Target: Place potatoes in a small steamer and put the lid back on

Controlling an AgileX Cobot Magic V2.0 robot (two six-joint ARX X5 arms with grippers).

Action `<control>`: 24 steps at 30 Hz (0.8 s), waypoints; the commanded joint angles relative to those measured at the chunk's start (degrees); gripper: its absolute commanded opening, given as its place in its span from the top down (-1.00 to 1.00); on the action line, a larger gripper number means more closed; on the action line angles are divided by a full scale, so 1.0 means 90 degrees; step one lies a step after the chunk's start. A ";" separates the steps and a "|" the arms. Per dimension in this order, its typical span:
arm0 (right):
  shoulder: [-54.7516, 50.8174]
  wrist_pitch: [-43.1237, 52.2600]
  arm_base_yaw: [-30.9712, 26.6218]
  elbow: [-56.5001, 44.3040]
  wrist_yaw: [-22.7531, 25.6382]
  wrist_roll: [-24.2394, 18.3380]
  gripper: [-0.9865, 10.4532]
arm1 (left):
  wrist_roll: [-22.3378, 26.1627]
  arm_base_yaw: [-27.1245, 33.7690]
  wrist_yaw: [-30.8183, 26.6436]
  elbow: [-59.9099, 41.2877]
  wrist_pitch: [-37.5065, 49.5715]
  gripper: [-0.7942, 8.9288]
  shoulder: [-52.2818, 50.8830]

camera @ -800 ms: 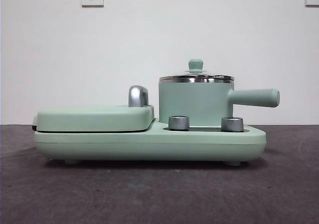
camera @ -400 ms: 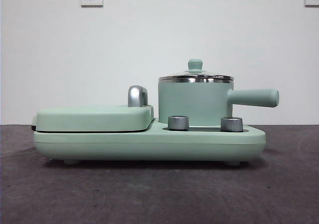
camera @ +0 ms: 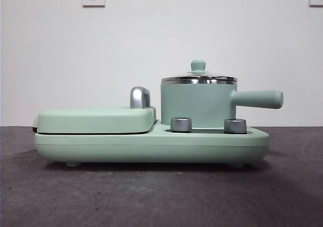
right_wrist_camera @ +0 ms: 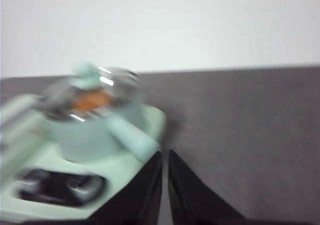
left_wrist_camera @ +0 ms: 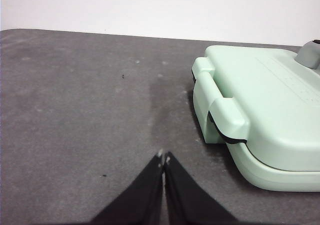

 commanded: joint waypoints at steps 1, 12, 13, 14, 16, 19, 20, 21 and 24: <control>-0.0323 0.0112 -0.0007 -0.0561 0.0476 -0.0100 0.80 | 0.0022 0.0007 -0.0017 -0.0124 0.0109 0.82 -0.0005; -0.1222 0.0097 -0.0010 -0.1613 0.1710 -0.0267 0.80 | 0.0022 0.0007 -0.0015 -0.0124 0.0109 0.82 -0.0005; -0.1222 0.0032 -0.0010 -0.1622 0.1744 -0.0291 0.80 | 0.0022 0.0007 -0.0015 -0.0124 0.0112 0.82 -0.0005; -0.1222 -0.0022 -0.0010 -0.1622 0.1744 -0.0367 0.80 | 0.0022 0.0007 -0.0015 -0.0124 0.0107 0.82 -0.0005; -0.1222 -0.0022 -0.0010 -0.1622 0.1732 -0.0500 0.80 | 0.0022 0.0007 -0.0017 -0.0124 0.0109 0.82 -0.0005; -0.1222 -0.0022 -0.0010 -0.1622 0.1717 -0.0605 0.80 | 0.0022 0.0007 -0.0015 -0.0124 0.0109 0.82 -0.0005; -0.1222 -0.0022 -0.0010 -0.1622 0.1719 -0.0665 0.80 | 0.0022 0.0007 -0.0015 -0.0124 0.0109 0.82 -0.0005; -0.1222 -0.0024 -0.0010 -0.1622 0.1717 -0.0704 0.80 | 0.0022 0.0007 -0.0015 -0.0124 0.0109 0.82 -0.0005; -0.1222 -0.0002 -0.0010 -0.1622 0.1719 -0.0716 0.80 | 0.0022 0.0007 -0.0015 -0.0124 0.0109 0.82 -0.0005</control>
